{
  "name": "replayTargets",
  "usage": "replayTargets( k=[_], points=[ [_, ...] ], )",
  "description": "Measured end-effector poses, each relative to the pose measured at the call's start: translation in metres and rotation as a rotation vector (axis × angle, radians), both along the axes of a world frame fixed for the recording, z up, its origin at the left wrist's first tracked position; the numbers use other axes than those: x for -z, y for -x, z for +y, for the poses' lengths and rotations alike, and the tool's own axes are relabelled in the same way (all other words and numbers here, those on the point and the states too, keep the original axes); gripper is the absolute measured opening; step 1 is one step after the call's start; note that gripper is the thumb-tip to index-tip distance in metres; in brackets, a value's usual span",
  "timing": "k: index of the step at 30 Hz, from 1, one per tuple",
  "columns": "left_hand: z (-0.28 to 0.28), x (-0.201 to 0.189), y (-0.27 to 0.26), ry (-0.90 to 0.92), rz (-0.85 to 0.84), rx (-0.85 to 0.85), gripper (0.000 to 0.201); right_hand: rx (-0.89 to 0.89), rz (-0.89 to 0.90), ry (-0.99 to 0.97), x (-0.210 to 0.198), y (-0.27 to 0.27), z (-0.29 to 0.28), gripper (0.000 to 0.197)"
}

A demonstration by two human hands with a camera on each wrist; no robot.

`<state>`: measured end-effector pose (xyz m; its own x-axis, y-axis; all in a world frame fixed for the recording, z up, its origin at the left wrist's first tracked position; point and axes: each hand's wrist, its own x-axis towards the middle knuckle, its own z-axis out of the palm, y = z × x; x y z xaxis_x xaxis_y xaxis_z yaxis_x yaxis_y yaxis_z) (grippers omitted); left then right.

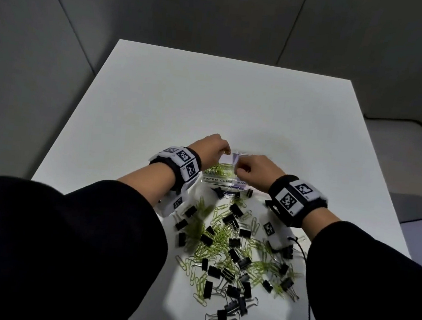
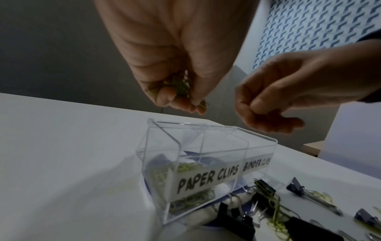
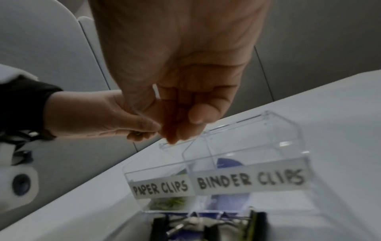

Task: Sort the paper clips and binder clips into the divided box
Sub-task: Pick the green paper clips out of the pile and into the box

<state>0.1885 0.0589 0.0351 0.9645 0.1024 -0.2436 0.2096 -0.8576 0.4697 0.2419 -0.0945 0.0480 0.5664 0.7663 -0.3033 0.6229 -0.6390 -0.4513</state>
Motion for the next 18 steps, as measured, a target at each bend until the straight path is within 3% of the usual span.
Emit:
replayTargets(
  k=[5,10,14,18],
  points=[
    [-0.011,0.001,0.001,-0.034,0.059,0.077,0.033,-0.102,0.028,0.212,0.009,0.003,-0.032,0.021],
    [-0.023,-0.005,0.023,-0.139,-0.094,0.176,0.023,-0.118,-0.068,0.217,0.033,0.017,-0.047,0.03],
    [-0.043,0.014,0.049,-0.202,0.071,0.327,0.023,-0.129,-0.218,0.19,0.053,0.029,-0.05,0.037],
    [-0.046,0.036,0.071,-0.266,0.154,0.283,0.028,-0.164,-0.295,0.259,0.063,0.032,-0.05,0.027]
  ],
)
